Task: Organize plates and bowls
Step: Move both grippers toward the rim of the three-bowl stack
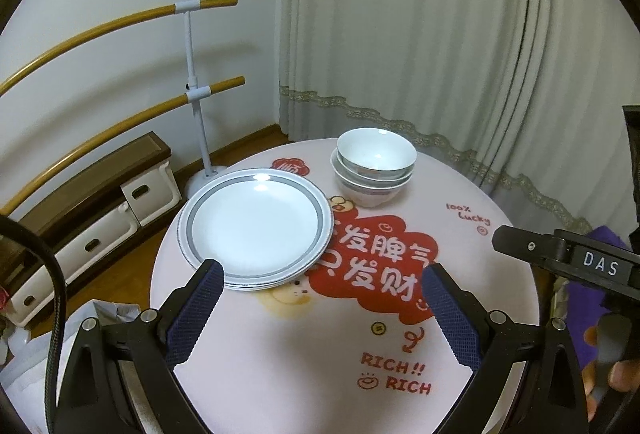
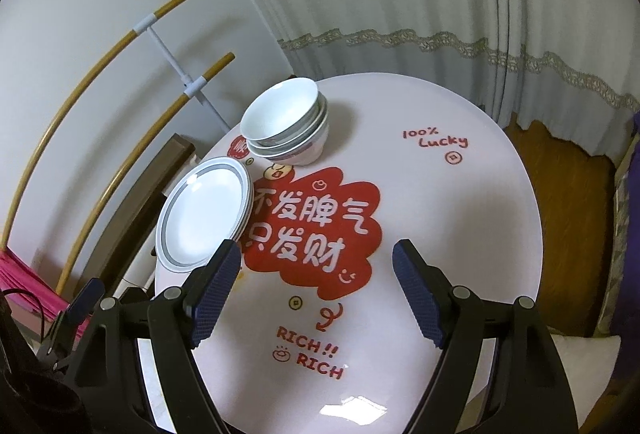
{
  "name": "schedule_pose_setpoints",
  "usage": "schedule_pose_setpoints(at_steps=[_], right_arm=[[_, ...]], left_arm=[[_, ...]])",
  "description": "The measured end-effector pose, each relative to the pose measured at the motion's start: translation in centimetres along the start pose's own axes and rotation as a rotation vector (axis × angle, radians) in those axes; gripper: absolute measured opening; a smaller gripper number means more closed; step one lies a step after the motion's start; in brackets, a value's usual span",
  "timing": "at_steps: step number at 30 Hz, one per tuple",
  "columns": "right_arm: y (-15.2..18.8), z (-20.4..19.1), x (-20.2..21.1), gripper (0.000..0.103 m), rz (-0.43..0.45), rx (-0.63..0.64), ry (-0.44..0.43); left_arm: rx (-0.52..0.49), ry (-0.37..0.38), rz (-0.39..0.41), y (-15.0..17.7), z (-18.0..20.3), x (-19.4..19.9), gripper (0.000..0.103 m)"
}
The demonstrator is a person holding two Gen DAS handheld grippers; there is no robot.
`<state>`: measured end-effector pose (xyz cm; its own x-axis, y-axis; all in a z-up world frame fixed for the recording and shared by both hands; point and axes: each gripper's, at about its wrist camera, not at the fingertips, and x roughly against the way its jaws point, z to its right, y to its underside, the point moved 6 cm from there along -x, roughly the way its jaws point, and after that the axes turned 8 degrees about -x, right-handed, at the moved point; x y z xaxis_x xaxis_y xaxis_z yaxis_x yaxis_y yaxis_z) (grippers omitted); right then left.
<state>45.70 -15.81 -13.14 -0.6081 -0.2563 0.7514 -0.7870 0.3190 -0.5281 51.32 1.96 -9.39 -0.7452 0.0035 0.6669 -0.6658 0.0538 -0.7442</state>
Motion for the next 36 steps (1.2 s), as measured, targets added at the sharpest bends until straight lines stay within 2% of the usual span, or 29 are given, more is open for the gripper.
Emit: schedule_pose_setpoints(at_steps=[13, 20, 26, 29, 32, 34, 36], right_arm=[[-1.7, 1.1, -2.9, 0.08, -0.028, -0.03, -0.027], [-3.8, 0.3, -4.8, 0.08, -0.027, -0.021, -0.021], [-6.4, -0.4, -6.9, 0.08, -0.015, -0.019, 0.01], [-7.6, -0.7, -8.5, 0.08, -0.022, -0.033, 0.009], [-8.7, -1.0, -10.3, 0.08, -0.033, -0.053, 0.011], [-9.5, -1.1, -11.3, 0.08, -0.038, -0.067, 0.011], [-10.3, -1.4, -12.2, 0.08, -0.035, -0.073, 0.016]], left_arm=[[-0.019, 0.001, -0.037, -1.9, 0.3, -4.2, 0.098], [-0.063, 0.02, -0.025, -4.9, -0.3, -7.4, 0.098], [-0.103, -0.015, -0.017, -9.2, -2.6, -11.9, 0.098], [-0.108, 0.036, -0.036, -10.9, -3.1, -14.6, 0.098], [-0.124, 0.032, -0.067, -12.5, -3.8, -17.5, 0.098], [-0.164, 0.051, -0.064, -13.8, -3.7, -19.4, 0.098], [-0.171, 0.081, -0.097, -14.6, -3.7, -21.4, 0.098]])
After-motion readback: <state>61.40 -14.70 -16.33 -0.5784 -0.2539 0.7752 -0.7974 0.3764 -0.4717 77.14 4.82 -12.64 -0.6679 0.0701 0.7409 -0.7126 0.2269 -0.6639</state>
